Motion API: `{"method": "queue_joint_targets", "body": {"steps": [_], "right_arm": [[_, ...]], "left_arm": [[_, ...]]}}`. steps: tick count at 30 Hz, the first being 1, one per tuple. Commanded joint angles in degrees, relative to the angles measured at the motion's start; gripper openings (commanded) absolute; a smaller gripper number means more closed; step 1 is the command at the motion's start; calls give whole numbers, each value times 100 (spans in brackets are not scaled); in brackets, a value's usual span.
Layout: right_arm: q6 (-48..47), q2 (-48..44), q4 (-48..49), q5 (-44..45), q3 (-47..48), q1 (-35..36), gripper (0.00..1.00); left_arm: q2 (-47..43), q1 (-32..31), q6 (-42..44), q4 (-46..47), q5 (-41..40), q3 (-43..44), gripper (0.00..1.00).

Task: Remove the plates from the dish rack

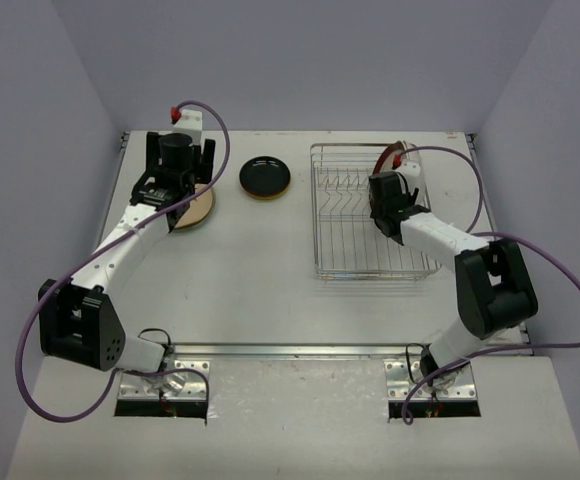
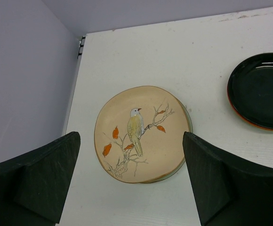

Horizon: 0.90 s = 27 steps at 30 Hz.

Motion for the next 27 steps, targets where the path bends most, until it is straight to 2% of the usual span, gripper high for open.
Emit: {"method": "queue_joint_targets", "body": {"steps": [1,10,17,20,22,27], "right_arm": [[-80,0,981,44,101,-54,49],[-904,-28,2424,94,-275,-54,52],[-2370,155,3922,693,-446,-38,52],[-2486,339,3992,1020,-379,-54,54],[-2354,400,3998,906,-458,-72,58],[-1833,511,3584,650,-395,-72,51]], "left_arm": [[21,-60,-42,117,-11,261,88],[-3,-60,-6,88,-30,261,89],[-5,-60,-5,106,-11,279,89],[-5,-60,-6,106,-6,279,89],[-5,-60,-6,106,6,279,89],[-5,-60,27,98,-10,288,89]]}}
